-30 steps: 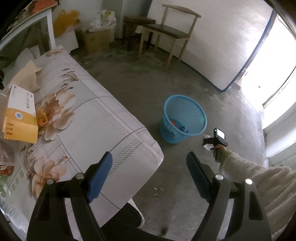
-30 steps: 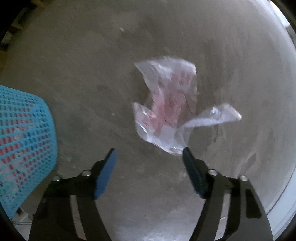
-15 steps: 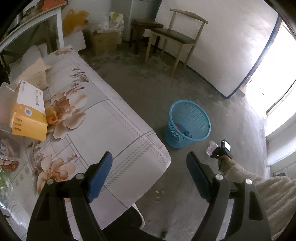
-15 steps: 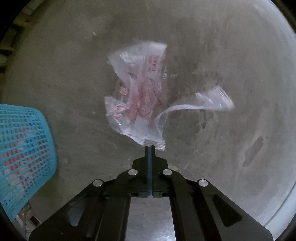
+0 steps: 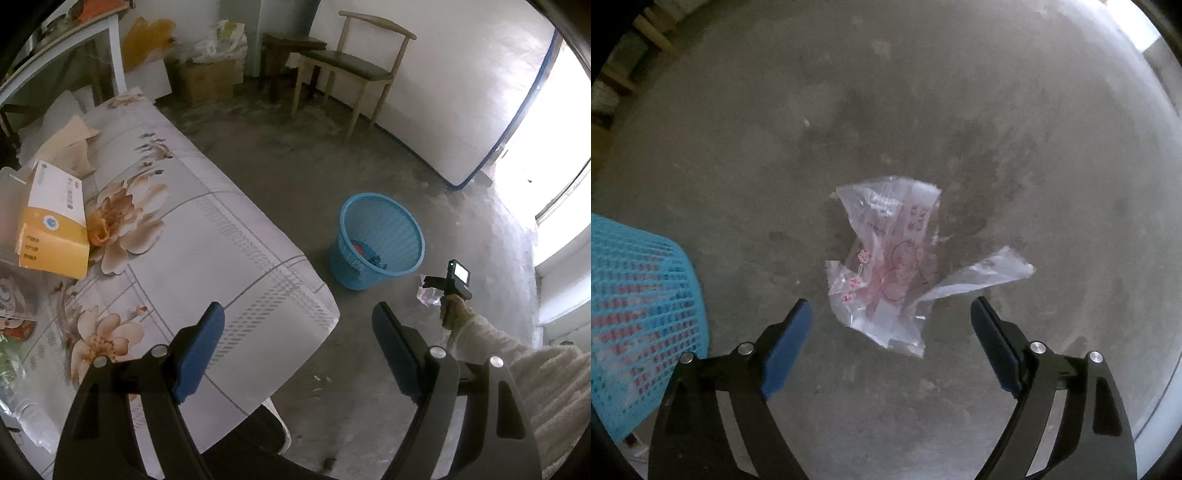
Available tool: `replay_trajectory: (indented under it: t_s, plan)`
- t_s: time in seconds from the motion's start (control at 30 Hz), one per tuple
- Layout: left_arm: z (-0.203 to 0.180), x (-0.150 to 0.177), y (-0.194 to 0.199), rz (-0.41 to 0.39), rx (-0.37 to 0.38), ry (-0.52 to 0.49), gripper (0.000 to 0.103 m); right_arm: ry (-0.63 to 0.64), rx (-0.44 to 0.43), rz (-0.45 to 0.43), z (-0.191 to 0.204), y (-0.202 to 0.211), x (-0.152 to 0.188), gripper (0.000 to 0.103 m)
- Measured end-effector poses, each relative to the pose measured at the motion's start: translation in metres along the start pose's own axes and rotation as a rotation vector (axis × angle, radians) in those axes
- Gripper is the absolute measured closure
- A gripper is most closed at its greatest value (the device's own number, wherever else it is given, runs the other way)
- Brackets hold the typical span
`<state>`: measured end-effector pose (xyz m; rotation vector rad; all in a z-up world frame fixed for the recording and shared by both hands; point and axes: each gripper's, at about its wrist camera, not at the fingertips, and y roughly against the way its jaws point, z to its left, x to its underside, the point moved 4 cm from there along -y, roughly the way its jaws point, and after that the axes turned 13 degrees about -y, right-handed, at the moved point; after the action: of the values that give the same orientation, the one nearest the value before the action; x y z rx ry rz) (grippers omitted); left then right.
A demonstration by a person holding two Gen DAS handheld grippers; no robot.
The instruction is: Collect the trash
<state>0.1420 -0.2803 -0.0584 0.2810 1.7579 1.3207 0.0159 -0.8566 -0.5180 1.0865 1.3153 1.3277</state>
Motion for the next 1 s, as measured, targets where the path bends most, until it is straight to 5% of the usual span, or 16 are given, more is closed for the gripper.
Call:
replay_trajectory:
  t_s: [0.2,0.27,0.4,0.47,0.67,0.83,1.0]
  plan:
    - [0.003,0.001,-0.004,0.022,-0.028,0.005,0.023,-0.026,0.052,0.093,0.007,-0.038,-0.004,0.022]
    - [0.003,0.000,-0.005,0.022,-0.034,0.005,0.023,-0.038,0.048,0.116,0.003,-0.045,-0.003,0.040]
    - [0.003,0.000,-0.007,0.027,-0.043,0.005,0.023,-0.025,0.056,0.082,-0.008,-0.044,-0.016,0.052]
    - [0.003,0.001,-0.007,0.027,-0.044,0.009,0.023,-0.025,0.056,0.066,-0.011,-0.041,-0.017,0.066]
    - [0.005,0.001,-0.004,0.014,-0.043,0.001,0.023,-0.080,0.006,0.048,-0.037,-0.029,-0.020,0.074]
    - [0.009,-0.001,0.003,-0.010,-0.046,0.008,0.023,-0.094,-0.143,-0.038,-0.051,0.024,-0.007,0.075]
    - [0.012,-0.002,0.013,-0.036,-0.047,0.018,0.023,0.063,-0.451,-0.197,-0.019,0.163,0.040,0.075]
